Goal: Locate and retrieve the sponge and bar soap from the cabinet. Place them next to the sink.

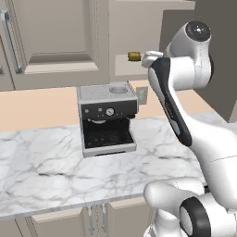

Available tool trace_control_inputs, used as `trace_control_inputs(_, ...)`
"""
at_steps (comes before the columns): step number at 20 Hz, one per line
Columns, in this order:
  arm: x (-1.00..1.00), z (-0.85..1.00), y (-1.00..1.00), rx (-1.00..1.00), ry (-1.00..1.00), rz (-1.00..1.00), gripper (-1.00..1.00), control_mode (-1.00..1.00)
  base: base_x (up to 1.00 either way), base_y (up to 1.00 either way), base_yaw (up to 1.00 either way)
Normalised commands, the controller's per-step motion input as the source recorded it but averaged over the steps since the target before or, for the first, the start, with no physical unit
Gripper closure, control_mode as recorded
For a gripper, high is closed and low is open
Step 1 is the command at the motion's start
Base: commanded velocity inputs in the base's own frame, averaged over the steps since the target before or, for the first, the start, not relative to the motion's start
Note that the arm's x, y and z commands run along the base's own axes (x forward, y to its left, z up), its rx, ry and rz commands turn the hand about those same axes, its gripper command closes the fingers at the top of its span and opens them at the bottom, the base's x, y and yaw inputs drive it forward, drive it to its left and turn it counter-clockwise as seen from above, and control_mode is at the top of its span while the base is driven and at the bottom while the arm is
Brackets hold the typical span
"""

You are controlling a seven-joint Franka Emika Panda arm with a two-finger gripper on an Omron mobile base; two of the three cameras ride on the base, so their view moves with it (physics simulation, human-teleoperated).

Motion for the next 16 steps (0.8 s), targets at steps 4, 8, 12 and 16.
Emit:
trace_control_inputs(4,-1.0,0.0,-0.01,0.0,-0.03,0.0,1.0,-1.0,0.0,0.0,0.0)
trace_control_inputs(8,-1.0,0.0,-0.11,0.0,-0.05,0.0,1.0,-1.0,0.0,0.0,0.0)
trace_control_inputs(12,-1.0,-0.02,-0.05,0.0,-0.02,0.0,1.0,-1.0,0.0,0.0,0.0)
trace_control_inputs(16,-1.0,-0.06,0.0,0.0,-0.01,0.01,1.0,-1.0,0.0,0.0,0.0)
